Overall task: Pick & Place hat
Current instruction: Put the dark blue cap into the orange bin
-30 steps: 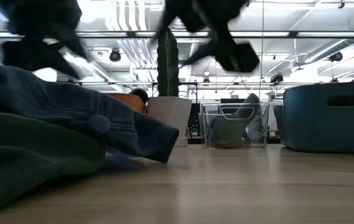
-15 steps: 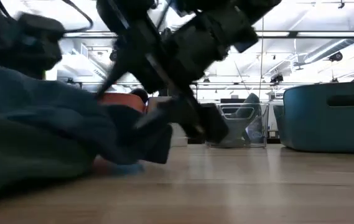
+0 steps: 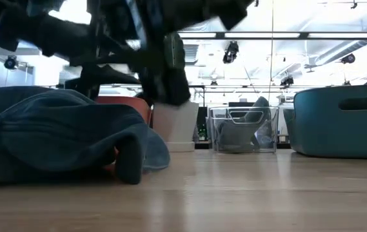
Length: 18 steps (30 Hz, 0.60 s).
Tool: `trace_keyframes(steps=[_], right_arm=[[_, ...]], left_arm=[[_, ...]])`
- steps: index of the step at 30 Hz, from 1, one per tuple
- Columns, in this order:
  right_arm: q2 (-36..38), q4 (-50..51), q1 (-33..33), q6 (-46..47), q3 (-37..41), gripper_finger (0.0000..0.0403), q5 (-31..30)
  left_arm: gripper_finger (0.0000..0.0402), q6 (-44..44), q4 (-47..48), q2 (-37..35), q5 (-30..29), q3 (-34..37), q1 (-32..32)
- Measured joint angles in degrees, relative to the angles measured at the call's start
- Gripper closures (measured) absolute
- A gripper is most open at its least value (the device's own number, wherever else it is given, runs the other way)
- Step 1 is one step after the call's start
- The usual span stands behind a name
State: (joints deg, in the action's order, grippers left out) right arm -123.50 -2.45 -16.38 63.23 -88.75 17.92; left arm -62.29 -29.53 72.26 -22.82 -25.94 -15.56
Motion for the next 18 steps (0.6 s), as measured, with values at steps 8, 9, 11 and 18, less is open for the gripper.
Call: trace_keyframes(steps=[8, 9, 11, 18], right_arm=[[7.5, 21.6, 0.1, -1.6, 0.4, 0.0209, -17.4], [8.5, 25.0, 0.2, -1.3, 0.4, 0.0209, -20.3], [10.1, 31.0, 0.5, 0.1, 0.4, 0.0209, -26.4], [10.1, 31.9, 4.7, -1.9, 1.0, 0.0209, -26.8]], left_arm=[[0.0236, -9.5, 24.6, -1.9, 2.0, -8.1, -10.0], [0.0236, -11.7, 28.0, -1.6, 2.3, -9.9, -11.7], [0.0236, -15.7, 32.8, -1.1, 2.4, -12.7, -15.0], [0.0236, -23.6, 35.0, 3.7, -1.1, -16.7, -20.1]])
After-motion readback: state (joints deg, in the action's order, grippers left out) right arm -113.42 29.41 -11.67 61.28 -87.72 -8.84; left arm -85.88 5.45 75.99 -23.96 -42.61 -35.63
